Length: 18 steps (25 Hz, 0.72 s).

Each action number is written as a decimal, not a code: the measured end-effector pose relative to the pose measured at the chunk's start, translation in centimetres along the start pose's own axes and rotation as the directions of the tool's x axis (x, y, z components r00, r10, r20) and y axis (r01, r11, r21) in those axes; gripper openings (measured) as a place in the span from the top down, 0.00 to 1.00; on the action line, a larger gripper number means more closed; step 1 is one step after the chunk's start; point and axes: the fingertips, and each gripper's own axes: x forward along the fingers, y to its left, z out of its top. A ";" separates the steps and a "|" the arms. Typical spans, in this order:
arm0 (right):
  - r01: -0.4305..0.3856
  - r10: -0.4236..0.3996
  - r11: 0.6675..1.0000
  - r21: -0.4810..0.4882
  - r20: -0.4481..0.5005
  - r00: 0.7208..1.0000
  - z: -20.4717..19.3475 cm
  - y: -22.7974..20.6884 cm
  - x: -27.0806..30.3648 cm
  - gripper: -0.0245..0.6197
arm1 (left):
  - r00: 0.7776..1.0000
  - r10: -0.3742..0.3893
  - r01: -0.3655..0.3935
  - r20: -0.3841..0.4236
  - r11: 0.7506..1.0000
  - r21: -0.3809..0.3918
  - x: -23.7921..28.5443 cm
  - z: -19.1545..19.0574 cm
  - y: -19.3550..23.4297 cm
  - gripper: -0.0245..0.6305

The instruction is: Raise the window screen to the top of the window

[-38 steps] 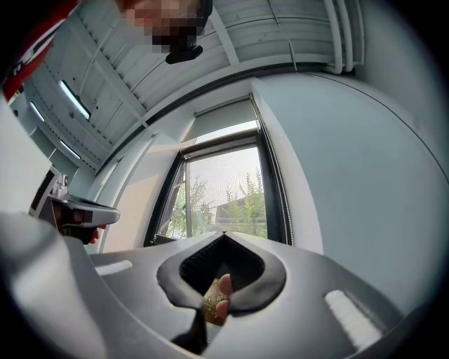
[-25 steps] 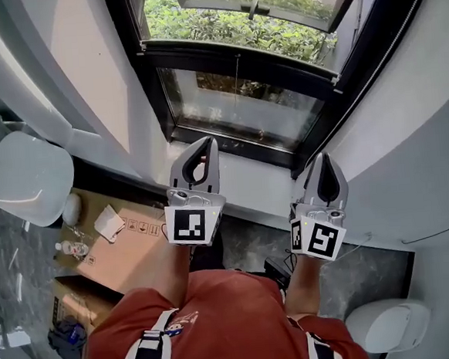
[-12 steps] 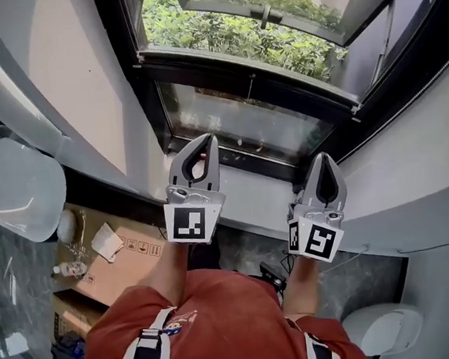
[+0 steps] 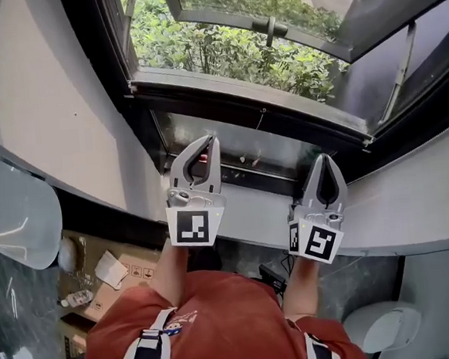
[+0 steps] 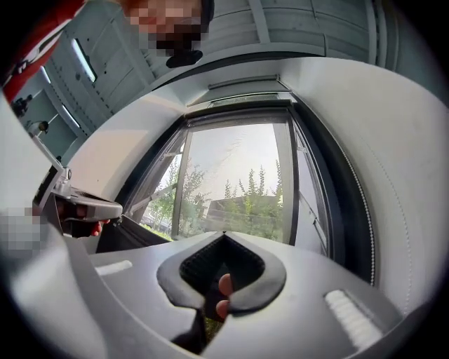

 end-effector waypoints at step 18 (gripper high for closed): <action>0.058 -0.059 0.998 -0.017 -0.031 0.998 -2.9 1.2 7.5 0.95 | 0.994 -0.108 0.108 -0.014 0.993 0.039 7.9 -2.7 2.8 0.95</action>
